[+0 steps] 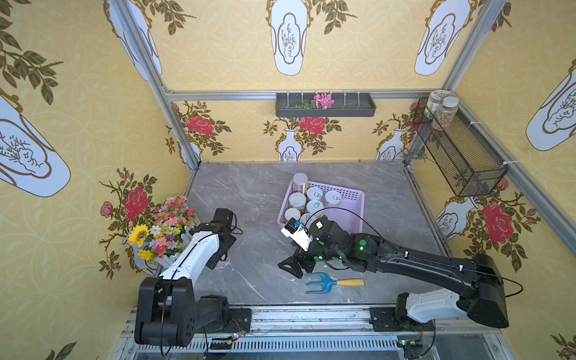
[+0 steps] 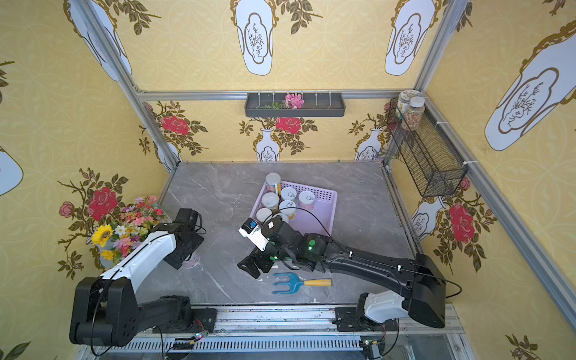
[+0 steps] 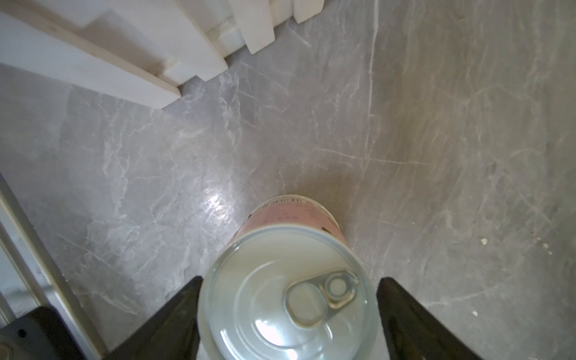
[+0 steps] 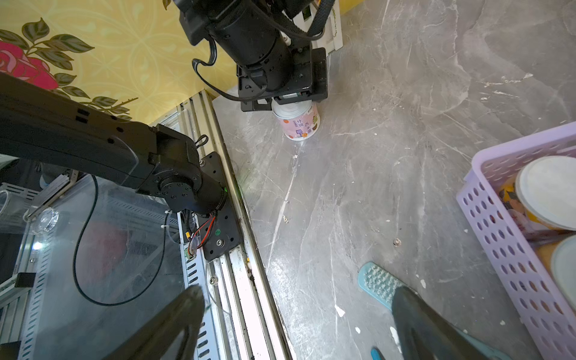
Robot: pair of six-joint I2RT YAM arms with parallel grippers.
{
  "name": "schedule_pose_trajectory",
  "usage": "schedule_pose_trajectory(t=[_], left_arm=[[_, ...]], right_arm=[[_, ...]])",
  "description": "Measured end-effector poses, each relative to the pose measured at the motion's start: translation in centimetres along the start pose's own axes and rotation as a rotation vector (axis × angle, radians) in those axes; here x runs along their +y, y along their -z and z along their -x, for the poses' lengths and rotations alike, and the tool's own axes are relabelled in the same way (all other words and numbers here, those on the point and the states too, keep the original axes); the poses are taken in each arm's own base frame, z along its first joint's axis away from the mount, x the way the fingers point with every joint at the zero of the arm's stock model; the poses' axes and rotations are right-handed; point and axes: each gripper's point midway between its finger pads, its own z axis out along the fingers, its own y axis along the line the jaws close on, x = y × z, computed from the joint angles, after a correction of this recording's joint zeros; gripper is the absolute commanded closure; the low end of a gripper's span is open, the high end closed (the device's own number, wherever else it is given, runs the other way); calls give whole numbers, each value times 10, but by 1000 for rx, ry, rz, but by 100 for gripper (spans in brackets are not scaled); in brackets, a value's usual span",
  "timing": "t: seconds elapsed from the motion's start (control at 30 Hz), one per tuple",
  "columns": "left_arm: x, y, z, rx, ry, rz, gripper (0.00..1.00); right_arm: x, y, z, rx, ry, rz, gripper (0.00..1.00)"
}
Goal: Put the canned food in the basket
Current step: Pick up the canned food from the center of the board.
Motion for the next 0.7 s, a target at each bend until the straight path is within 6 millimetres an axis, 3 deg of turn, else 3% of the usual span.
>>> schedule_pose_trajectory(t=[0.7], left_arm=[[0,-5,-1,-3,-18,-7,40]], right_arm=[[0,0,-1,2,1,-4,3]])
